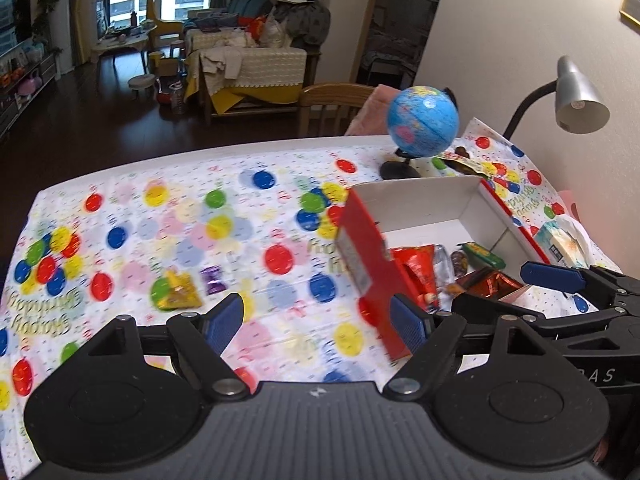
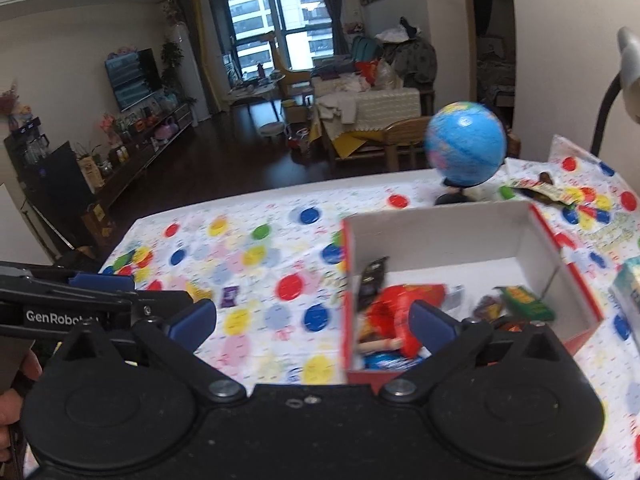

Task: Organize snacks
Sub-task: 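Move both tools back over the yellow triangle snack and purple candy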

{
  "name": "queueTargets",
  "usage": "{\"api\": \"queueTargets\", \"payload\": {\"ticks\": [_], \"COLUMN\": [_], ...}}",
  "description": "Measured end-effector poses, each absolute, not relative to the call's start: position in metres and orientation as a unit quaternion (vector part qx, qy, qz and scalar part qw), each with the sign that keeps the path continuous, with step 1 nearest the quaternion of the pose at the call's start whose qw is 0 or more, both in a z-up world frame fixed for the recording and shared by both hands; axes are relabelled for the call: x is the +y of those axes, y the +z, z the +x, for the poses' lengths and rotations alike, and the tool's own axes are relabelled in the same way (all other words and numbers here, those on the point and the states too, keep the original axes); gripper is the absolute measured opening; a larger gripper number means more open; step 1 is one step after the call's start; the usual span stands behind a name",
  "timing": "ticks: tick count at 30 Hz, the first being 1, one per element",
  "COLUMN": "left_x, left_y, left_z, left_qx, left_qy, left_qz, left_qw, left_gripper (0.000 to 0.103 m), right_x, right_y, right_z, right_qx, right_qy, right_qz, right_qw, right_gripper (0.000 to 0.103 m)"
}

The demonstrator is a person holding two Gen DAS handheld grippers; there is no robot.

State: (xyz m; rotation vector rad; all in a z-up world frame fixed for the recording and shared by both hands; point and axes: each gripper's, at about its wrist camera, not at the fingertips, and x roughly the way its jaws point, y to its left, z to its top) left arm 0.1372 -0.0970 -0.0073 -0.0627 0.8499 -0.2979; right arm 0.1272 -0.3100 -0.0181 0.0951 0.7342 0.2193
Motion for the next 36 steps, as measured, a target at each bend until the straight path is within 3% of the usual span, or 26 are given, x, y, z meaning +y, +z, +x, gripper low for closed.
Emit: {"api": "queueTargets", "payload": {"ticks": [14, 27, 32, 36], "left_x": [-0.005, 0.006, 0.002, -0.002], "left_y": [-0.027, -0.068, -0.089, -0.108], "left_z": [0.137, 0.184, 0.205, 0.223], "left_qx": [0.429, 0.450, 0.461, 0.472], "left_qy": [-0.087, -0.038, -0.023, -0.013], "left_qz": [-0.064, -0.070, -0.065, -0.062], "left_qw": [0.897, 0.889, 0.885, 0.879], "left_gripper": [0.080, 0.080, 0.080, 0.080], "right_x": [-0.238, -0.223, -0.215, -0.208], "right_y": [-0.030, -0.061, -0.081, -0.100], "right_z": [0.125, 0.201, 0.236, 0.261], "right_qx": [0.374, 0.409, 0.432, 0.455], "right_qy": [0.130, 0.162, 0.184, 0.199], "right_qz": [0.018, -0.017, -0.029, -0.025], "right_qw": [0.918, 0.898, 0.882, 0.868], "right_gripper": [0.103, 0.099, 0.093, 0.082]}}
